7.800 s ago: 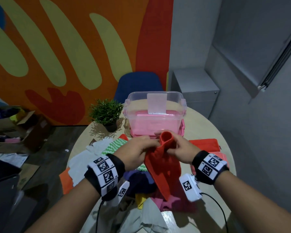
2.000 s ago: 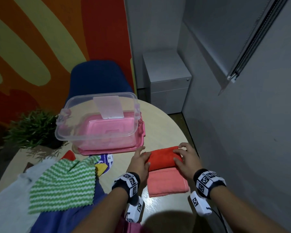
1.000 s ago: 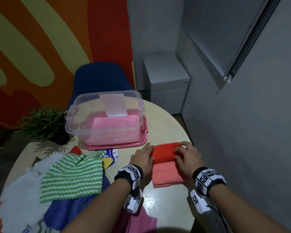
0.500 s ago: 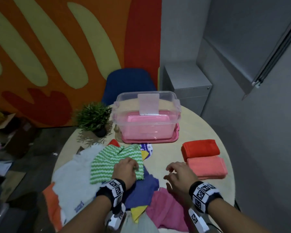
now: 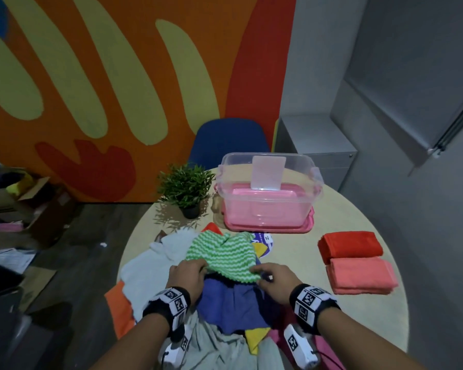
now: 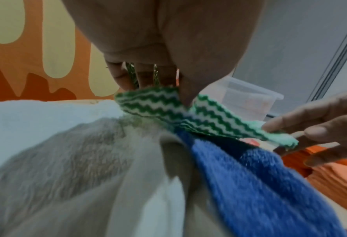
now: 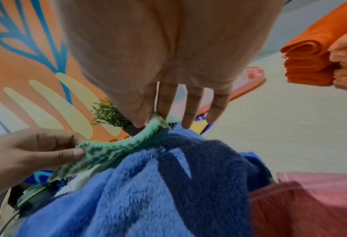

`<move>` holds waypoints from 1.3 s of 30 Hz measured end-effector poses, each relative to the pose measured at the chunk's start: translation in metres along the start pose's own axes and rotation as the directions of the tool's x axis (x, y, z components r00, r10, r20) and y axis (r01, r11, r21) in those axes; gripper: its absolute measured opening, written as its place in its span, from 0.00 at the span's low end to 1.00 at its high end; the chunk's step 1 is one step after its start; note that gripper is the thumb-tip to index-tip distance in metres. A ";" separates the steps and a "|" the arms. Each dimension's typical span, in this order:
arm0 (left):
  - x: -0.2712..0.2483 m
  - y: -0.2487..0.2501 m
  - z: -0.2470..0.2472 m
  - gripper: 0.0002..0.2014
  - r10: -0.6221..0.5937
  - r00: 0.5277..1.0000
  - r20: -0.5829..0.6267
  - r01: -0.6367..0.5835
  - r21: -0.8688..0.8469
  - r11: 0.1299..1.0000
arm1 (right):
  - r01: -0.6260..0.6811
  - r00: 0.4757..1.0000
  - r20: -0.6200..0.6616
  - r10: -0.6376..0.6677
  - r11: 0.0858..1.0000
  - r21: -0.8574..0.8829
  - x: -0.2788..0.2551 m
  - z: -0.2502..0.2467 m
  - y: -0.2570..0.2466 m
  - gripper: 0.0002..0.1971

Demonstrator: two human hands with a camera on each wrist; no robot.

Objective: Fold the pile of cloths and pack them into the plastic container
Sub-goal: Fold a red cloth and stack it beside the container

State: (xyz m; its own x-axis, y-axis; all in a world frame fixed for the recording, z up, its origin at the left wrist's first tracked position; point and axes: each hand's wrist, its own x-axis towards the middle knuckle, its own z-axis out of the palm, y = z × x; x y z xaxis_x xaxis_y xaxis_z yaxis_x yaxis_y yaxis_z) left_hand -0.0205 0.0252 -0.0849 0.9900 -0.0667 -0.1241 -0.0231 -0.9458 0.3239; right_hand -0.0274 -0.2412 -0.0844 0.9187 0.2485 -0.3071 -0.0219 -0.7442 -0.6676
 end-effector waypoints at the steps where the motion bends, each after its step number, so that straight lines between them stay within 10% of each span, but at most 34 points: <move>1: 0.001 -0.001 -0.005 0.06 0.024 1.000 -0.016 -0.025 -0.046 0.999 | 0.018 0.998 -0.053 -0.017 1.000 0.017 0.001 -0.004 -0.002 0.17; 9: -0.008 0.019 -0.026 0.13 0.234 0.968 0.093 -0.204 -0.258 0.945 | 0.089 0.950 -0.301 -0.078 0.996 0.023 -0.017 -0.044 -0.005 0.18; 16: -0.035 0.081 0.005 0.14 0.454 0.841 0.293 -0.349 -0.347 0.870 | 0.083 0.779 -0.622 0.080 0.970 0.228 -0.058 -0.081 0.029 0.04; 23: -0.026 0.053 0.012 0.13 0.376 0.842 0.386 -0.245 -0.347 0.905 | -0.097 0.987 -0.129 0.098 0.995 0.012 -0.076 -0.035 0.050 0.09; 26: -0.004 0.038 0.008 0.14 0.286 0.920 0.266 -0.202 -0.302 0.932 | -0.153 0.974 0.175 0.145 0.988 0.032 -0.073 -0.005 0.046 0.22; 31: 0.051 0.025 0.003 0.10 0.095 0.990 0.105 -0.072 -0.206 0.976 | -0.031 0.969 0.236 0.072 0.984 -0.175 -0.050 0.020 0.043 0.37; 39: 0.121 0.019 0.019 0.10 0.108 0.973 0.206 -0.128 0.088 0.988 | 0.029 0.960 0.268 0.084 0.919 -0.394 -0.026 0.031 0.053 0.38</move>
State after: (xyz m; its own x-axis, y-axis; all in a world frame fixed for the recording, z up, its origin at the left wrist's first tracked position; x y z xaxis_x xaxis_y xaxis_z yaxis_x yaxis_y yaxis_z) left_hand 0.0965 -0.0070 -0.1113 0.9317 -0.2324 -0.2792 -0.1620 -0.9537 0.2533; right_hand -0.0645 -0.2680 -0.1333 0.7742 0.3418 -0.5327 0.1619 -0.9206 -0.3554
